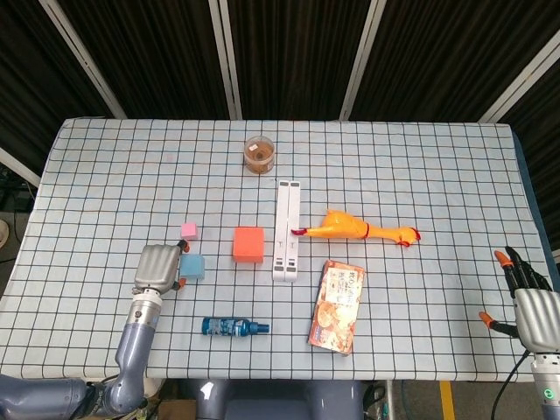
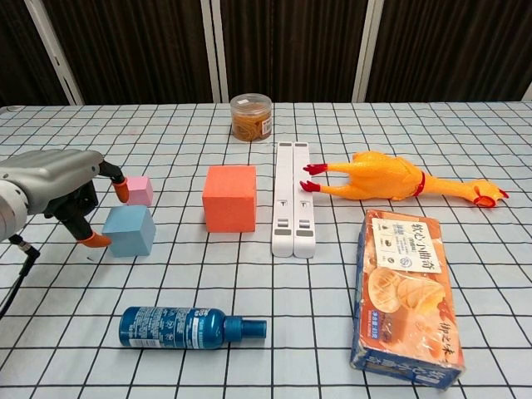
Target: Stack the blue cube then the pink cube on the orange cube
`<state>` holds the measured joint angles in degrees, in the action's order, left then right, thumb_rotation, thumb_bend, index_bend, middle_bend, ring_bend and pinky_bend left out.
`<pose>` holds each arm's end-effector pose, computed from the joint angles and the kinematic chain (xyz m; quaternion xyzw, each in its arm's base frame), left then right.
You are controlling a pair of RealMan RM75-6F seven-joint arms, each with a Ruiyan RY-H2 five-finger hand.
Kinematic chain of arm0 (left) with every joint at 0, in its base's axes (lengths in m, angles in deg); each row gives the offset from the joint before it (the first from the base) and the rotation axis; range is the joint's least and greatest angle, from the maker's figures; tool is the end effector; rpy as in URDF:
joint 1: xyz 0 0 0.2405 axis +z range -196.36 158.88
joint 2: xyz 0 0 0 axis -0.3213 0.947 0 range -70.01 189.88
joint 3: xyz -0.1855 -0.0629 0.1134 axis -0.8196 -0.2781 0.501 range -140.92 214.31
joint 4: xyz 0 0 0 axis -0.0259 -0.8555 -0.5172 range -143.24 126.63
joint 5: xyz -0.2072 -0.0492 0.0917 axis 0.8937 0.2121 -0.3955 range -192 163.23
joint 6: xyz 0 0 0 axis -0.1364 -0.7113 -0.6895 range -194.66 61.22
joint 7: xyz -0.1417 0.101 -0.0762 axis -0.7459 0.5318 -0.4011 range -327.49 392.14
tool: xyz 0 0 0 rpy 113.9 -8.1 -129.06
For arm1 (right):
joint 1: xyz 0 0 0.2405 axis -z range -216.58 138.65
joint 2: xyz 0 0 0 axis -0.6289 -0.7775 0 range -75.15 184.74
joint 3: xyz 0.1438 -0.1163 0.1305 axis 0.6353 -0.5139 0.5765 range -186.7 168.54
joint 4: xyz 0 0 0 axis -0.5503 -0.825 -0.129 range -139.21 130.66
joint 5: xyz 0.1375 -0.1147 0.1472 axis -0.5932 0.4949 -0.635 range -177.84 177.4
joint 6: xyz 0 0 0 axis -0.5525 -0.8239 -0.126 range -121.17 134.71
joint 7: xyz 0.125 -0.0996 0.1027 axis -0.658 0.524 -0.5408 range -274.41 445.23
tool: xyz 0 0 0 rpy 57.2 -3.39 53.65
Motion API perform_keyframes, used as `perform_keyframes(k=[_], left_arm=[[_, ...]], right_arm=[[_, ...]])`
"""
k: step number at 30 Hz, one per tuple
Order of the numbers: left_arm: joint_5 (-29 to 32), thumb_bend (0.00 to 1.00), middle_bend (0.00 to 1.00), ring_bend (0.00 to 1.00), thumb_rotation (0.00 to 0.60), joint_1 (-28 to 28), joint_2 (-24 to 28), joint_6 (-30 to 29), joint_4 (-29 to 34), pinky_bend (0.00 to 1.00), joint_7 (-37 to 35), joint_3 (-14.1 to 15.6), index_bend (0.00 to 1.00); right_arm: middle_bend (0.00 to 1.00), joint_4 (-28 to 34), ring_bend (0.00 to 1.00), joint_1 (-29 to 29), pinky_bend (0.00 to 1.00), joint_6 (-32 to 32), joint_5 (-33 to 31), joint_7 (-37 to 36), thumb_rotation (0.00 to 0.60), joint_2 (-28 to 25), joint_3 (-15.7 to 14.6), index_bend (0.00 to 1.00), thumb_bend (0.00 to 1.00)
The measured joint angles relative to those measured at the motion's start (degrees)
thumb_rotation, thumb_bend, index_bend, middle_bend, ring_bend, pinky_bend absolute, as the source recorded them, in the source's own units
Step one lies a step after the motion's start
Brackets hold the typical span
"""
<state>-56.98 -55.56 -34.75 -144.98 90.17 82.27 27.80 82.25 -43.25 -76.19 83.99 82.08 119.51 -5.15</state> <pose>-0.1383 0.3145 -0.0497 -0.6771 -0.4120 -0.2551 0.5538 -0.3221 -0.2292 0.1349 0.5869 -0.3931 0.3681 0.6046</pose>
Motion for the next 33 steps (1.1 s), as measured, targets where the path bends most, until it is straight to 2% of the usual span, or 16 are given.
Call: perform_keyframes(k=[9,33], left_arm=[[0.7,0.24,0.90,0.70,0.600,0.2,-1.8,-2.3,-0.7,0.70,1.9,-0.6,0.33],[2.2,0.25,0.90,0.70,0.600,-0.4,-2.7,-1.6,-1.3,0.70,3.3,-1.3,0.35]], right_arm=[[0.05,0.1,0.15,-0.2,0.25,0.7,-0.1,-0.4,0.600,0.0,-0.2,0.09,0.04],[0.05,-0.1,0.15,-0.3,0.25,0.6,-0.1,1.1,0.600,0.3,-0.2,0.09,0.04]])
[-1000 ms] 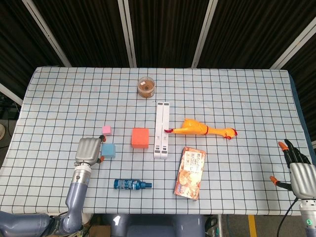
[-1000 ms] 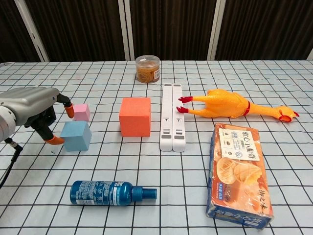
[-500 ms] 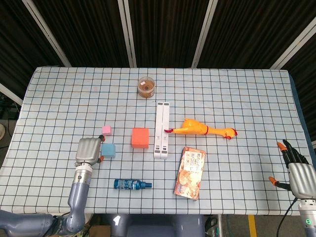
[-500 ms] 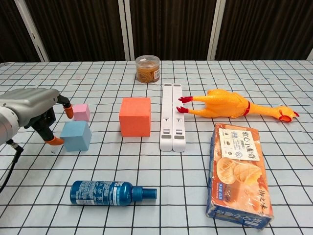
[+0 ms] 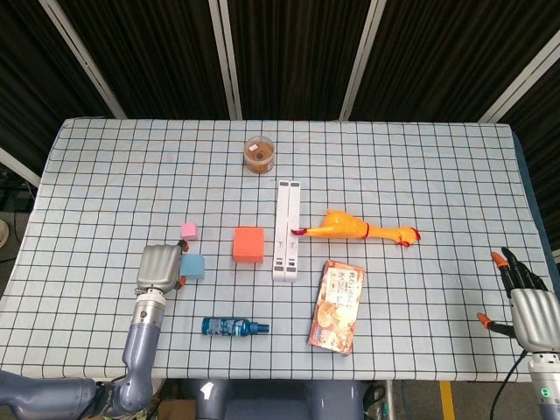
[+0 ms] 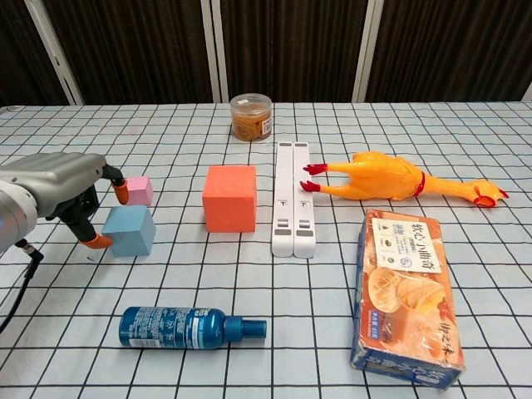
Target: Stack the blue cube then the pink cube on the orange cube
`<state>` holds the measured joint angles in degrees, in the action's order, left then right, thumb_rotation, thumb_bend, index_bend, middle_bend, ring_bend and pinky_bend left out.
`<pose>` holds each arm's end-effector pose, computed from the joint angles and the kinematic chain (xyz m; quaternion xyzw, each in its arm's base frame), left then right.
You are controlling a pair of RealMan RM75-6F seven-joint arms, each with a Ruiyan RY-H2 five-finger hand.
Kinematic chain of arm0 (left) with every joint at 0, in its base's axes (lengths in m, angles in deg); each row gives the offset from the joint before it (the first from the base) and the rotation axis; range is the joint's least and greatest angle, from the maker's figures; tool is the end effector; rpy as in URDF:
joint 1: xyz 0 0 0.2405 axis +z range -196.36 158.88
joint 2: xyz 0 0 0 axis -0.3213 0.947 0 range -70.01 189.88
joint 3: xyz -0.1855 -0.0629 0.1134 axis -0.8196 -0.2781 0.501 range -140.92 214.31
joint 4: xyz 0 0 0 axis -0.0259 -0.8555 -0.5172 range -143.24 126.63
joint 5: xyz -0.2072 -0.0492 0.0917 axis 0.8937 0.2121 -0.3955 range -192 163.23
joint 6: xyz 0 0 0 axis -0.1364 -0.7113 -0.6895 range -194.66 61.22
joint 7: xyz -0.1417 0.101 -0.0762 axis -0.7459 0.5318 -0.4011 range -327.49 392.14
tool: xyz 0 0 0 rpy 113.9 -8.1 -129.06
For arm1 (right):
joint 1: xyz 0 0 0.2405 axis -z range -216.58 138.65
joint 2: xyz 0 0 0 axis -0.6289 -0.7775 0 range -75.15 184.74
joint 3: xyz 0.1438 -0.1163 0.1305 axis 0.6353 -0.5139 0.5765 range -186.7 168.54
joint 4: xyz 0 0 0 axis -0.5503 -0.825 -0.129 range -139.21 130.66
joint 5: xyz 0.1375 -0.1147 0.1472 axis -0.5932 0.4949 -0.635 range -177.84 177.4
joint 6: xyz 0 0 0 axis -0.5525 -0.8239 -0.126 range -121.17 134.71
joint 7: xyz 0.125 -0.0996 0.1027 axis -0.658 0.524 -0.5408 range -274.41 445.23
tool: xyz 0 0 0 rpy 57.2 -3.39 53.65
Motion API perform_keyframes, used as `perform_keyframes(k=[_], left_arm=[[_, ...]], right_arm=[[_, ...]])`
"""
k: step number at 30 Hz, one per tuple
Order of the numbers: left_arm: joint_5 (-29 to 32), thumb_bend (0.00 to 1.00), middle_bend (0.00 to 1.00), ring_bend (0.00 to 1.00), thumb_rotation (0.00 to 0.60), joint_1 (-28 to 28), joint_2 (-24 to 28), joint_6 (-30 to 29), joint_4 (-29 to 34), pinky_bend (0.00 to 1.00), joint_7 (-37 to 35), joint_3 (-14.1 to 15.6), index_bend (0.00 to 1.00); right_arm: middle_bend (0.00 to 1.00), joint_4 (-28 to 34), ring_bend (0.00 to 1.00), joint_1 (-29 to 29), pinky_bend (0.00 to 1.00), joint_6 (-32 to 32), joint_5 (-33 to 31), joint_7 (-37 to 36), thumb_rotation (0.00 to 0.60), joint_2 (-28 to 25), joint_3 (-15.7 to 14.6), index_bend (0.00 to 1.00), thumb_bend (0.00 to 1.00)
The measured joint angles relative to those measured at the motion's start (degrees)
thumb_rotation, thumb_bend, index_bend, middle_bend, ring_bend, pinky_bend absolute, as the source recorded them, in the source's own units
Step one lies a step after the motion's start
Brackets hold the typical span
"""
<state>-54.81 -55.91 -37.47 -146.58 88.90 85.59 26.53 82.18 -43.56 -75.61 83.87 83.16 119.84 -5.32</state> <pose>-0.1359 0.3151 -0.0557 -0.6718 -0.4129 -0.2394 0.5665 -0.3220 -0.2301 0.1310 0.5925 -0.3917 0.3609 0.6043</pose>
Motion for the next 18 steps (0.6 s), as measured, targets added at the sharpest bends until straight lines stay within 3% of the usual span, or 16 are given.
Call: perform_keyframes(k=[10,18], left_arm=[[0.3,0.26,0.91,0.71,0.600,-0.1,-0.4,-0.1,-0.2,0.71,0.3,-0.1,0.37],[0.1,0.33,0.93,0.73,0.600,-0.1,-0.7,-0.5,-0.4,0.73,0.5,-0.2,0.42]], right_arm=[[0.05,0.6,0.15,0.2,0.25,-0.3,0.0,0.0,0.600,-0.3,0.0,0.09,0.04],[0.05,0.6,0.15,0.2,0.25,-0.2,0.0,-0.4,0.600,-0.4,0.0,0.09,0.04]])
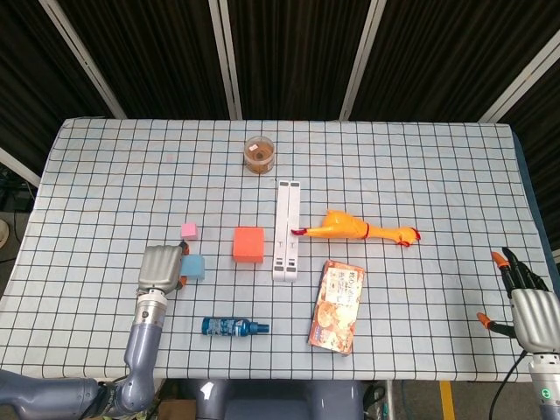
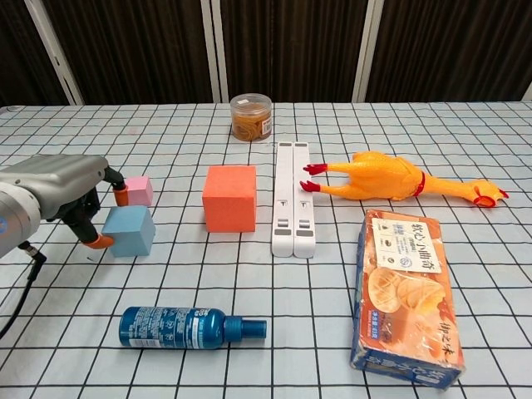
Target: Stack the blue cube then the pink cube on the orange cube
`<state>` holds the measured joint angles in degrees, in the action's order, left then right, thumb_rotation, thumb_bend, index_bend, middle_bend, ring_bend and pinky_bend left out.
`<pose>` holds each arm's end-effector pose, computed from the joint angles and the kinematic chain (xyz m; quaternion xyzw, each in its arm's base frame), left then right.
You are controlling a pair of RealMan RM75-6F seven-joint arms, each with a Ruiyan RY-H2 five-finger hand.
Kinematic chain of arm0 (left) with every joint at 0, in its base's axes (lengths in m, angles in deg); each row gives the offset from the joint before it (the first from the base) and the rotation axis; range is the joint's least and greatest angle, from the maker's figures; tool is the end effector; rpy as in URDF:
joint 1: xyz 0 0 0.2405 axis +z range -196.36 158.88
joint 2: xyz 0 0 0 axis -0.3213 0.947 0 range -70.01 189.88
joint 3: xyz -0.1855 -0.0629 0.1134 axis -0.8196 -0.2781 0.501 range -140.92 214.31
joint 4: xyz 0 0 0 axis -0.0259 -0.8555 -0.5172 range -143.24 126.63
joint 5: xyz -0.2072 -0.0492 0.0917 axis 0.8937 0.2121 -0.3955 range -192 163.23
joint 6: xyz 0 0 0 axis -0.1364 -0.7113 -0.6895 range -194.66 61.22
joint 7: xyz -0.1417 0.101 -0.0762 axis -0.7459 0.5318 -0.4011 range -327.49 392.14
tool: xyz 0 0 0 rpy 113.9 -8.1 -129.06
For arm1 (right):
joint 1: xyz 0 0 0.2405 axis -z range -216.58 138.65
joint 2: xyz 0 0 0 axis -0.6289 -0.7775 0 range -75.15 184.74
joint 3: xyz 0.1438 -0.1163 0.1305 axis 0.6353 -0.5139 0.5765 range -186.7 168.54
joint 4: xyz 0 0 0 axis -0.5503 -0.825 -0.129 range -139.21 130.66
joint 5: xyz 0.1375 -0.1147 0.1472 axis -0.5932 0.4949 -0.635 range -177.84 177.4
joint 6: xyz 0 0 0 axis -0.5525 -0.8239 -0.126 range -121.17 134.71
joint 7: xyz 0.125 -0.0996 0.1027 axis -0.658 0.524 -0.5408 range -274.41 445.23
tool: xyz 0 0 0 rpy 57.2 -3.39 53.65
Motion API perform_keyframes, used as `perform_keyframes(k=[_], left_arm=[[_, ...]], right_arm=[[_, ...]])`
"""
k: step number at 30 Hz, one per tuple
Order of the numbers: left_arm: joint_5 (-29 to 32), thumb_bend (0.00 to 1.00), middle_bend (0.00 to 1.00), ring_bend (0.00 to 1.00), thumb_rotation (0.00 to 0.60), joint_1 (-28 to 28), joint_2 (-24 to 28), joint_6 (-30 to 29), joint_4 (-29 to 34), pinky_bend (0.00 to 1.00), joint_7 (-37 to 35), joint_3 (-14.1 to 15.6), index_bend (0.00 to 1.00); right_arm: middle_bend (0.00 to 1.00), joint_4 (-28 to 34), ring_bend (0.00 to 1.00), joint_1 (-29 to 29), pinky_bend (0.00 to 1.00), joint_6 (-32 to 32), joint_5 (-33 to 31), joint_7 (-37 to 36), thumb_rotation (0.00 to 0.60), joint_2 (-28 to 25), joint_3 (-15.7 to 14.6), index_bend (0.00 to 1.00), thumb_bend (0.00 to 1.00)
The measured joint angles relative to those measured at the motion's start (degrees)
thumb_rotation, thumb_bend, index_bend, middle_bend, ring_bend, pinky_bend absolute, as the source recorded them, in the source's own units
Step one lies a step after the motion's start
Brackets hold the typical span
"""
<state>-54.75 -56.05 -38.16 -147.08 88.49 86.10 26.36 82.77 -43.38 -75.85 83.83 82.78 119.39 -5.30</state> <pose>-0.1344 0.3153 -0.0568 -0.6706 -0.4111 -0.2387 0.5695 -0.3211 -0.2291 0.1331 0.5895 -0.3940 0.3641 0.6039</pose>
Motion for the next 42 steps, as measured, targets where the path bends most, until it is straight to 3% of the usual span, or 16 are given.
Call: perform_keyframes(k=[11,21,27,33,42], left_arm=[[-0.8,0.36,0.93,0.74,0.600,0.2,0.3,-1.1,1.1,0.74,-0.6,-0.7,0.44],[-0.4,0.36,0.93,0.74,0.600,-0.8,7.2,-3.4,12.9,0.74,3.7,-4.1,0.44],[6.1,0.36,0.93,0.74,0.600,-3.8,11.7,-3.3,17.7,0.74,7.0,-9.4,0.45],[12.1,0.36,0.93,0.74,0.600,-7.1,12.5,-1.9,18.4,0.74,6.8,-13.5,0.44],[20.5,0.36,0.93,0.74,0.600,-12.8,11.8,-0.7,17.4,0.74,5.6,-16.5,0.44]], right_arm=[[0.05,-0.1,0.15,0.0,0.25,0.3,-0.2,-0.5,0.600,-0.2,0.0,0.09,0.04],[0.05,0.5,0.15,-0.1,0.25,0.5,-0.3,-0.1,0.600,-0.3,-0.1,0.09,0.04],[0.05,0.5,0.15,-0.1,0.25,0.7,-0.5,-0.1,0.600,-0.4,-0.1,0.09,0.04],[0.05,0.4,0.15,-0.2,0.25,1.0,-0.7,0.1,0.600,-0.3,0.0,0.09,0.04],[0.05,0.3,0.15,-0.1,0.25,0.8,-0.8,-0.4,0.600,-0.4,0.1,0.09,0.04]])
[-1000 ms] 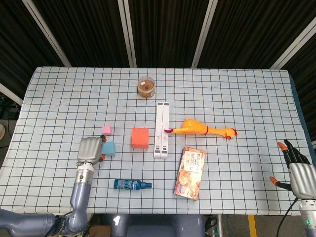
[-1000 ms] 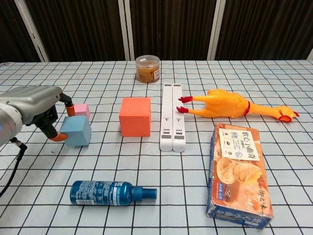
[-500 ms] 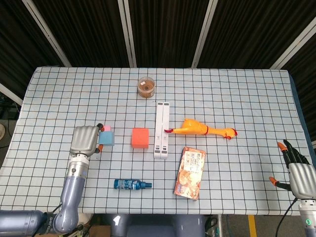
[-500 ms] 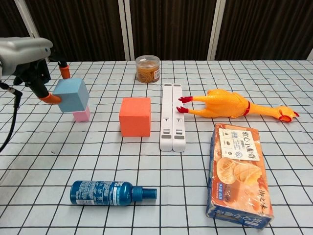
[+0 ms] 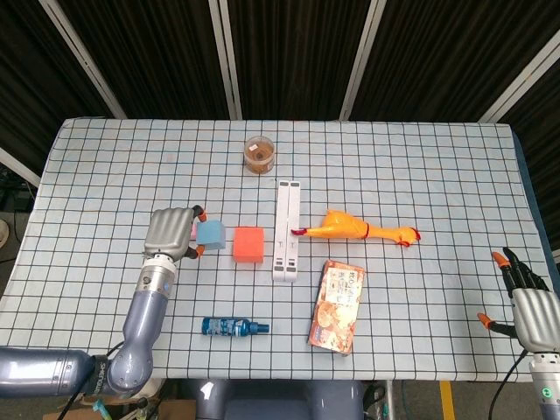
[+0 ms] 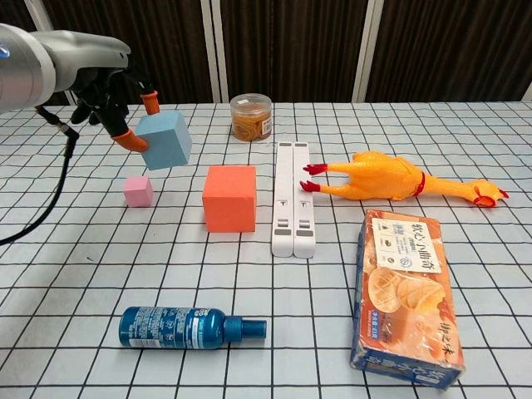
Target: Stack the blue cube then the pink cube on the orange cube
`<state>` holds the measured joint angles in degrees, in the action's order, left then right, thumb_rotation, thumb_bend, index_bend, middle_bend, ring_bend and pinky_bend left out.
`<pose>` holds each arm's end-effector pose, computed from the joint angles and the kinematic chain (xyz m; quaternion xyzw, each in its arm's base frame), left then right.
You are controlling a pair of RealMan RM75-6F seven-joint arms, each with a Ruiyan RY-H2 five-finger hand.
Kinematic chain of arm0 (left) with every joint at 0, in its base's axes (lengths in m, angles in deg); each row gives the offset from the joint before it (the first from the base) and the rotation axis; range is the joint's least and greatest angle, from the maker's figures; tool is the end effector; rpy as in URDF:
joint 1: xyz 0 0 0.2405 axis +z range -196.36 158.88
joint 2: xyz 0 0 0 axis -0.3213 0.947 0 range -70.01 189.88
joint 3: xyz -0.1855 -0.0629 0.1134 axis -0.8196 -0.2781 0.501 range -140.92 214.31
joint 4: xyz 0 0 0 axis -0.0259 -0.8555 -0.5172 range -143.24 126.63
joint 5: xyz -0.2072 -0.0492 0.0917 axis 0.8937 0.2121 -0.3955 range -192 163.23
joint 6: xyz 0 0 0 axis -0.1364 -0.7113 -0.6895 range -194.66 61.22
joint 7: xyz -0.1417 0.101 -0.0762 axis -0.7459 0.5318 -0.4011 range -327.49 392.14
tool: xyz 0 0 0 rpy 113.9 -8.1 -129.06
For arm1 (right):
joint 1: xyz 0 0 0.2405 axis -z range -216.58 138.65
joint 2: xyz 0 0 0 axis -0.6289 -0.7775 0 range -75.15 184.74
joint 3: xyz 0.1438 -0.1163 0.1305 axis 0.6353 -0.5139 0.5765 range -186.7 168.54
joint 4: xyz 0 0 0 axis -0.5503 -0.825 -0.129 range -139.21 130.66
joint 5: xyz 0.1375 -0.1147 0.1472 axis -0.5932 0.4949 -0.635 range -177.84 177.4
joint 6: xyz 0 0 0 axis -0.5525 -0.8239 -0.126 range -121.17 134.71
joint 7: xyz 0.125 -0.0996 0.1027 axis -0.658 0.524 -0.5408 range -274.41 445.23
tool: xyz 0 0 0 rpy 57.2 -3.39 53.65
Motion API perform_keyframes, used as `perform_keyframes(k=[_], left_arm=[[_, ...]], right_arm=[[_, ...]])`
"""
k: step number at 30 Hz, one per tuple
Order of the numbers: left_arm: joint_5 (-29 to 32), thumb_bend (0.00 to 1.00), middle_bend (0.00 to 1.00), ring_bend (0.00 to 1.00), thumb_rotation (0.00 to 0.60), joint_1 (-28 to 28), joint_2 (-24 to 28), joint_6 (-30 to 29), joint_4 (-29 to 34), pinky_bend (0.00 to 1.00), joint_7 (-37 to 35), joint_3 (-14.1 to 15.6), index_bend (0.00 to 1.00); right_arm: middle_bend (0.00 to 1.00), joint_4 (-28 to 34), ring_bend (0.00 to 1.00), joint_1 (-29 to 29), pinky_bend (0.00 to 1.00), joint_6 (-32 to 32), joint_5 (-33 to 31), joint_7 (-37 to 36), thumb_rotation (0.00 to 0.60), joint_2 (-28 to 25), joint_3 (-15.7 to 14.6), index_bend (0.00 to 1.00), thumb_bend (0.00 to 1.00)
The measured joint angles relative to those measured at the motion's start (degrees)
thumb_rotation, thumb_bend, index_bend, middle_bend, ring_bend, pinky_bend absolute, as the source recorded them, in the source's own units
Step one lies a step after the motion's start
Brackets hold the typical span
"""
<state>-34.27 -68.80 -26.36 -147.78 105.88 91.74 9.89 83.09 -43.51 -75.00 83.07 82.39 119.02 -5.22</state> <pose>-0.0387 0.3533 0.0105 -0.6513 -0.4556 -0.2919 0.5321 -0.3234 -0.2300 0.1334 0.5866 -0.4019 0.3607 0.6036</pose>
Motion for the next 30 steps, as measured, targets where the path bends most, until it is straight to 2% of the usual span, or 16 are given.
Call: perform_keyframes(k=[10,22,30], left_arm=[[2.2,0.36,0.93,0.74,0.600,-5.9,-2.9,-4.4,-2.6,0.74,4.1,1.3,0.44],[2.8,0.36,0.93,0.74,0.600,-9.1,-5.0,-1.8,-6.1,0.73,3.1,2.3,0.44],[3.1,0.36,0.93,0.74,0.600,-10.5,-5.2,-2.2,-6.4,0.73,3.3,2.7,0.44]], right_arm=[[0.05,-0.3,0.15,-0.1,0.25,0.1,0.0,-0.6,0.600,0.0,0.1,0.09,0.04],[0.05,-0.4,0.15,0.0,0.25,0.2,-0.4,-1.1,0.600,-0.1,0.2,0.09,0.04],[0.05,-0.5,0.15,0.0,0.25,0.2,-0.3,-1.3,0.600,-0.2,0.2,0.09,0.04]])
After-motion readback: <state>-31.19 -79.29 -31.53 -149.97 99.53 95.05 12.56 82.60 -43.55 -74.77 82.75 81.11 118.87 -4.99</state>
